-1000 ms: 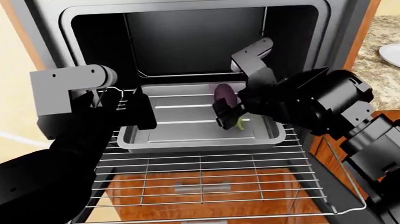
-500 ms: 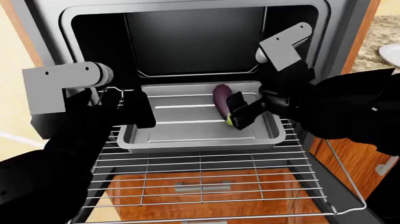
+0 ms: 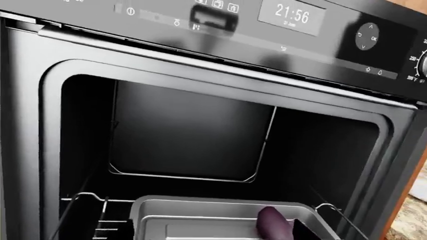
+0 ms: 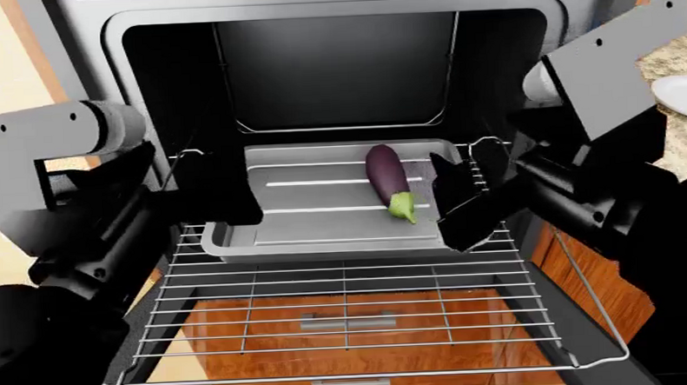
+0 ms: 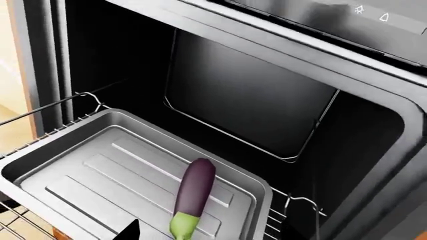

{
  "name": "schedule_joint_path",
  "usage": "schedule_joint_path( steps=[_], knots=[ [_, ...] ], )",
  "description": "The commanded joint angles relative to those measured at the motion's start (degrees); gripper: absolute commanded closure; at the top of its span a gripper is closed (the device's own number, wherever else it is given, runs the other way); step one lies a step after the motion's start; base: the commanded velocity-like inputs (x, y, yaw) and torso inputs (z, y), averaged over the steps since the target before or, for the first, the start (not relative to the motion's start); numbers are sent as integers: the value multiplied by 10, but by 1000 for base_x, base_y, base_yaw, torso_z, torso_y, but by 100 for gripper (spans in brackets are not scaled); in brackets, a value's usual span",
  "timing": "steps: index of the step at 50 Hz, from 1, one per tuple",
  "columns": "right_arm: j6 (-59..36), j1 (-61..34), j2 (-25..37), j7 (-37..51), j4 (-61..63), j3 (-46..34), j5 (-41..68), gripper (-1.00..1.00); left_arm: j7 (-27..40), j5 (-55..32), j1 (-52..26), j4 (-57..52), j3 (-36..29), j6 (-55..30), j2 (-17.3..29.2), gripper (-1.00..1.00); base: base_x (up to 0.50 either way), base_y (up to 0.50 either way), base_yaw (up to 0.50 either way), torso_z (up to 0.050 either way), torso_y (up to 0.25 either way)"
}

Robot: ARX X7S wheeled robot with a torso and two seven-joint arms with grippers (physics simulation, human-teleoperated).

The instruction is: Place the eggplant on the rack of the oven.

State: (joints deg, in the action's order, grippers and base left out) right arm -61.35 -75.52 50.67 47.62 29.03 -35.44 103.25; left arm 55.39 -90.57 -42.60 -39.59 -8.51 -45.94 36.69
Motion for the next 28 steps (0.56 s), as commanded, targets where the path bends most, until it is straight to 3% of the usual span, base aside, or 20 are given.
schedule_joint_path(
  steps=[1,28],
  knots=[
    [33,-27,75,108,116,44,129,-100,-20,-42,26,-42,44,30,18,-100,0,0,0,0,0],
    [115,-165,187,280,289,83,362,-100,-129,6,107,-110,151,121,-8,-100,0,0,0,0,0]
  ],
)
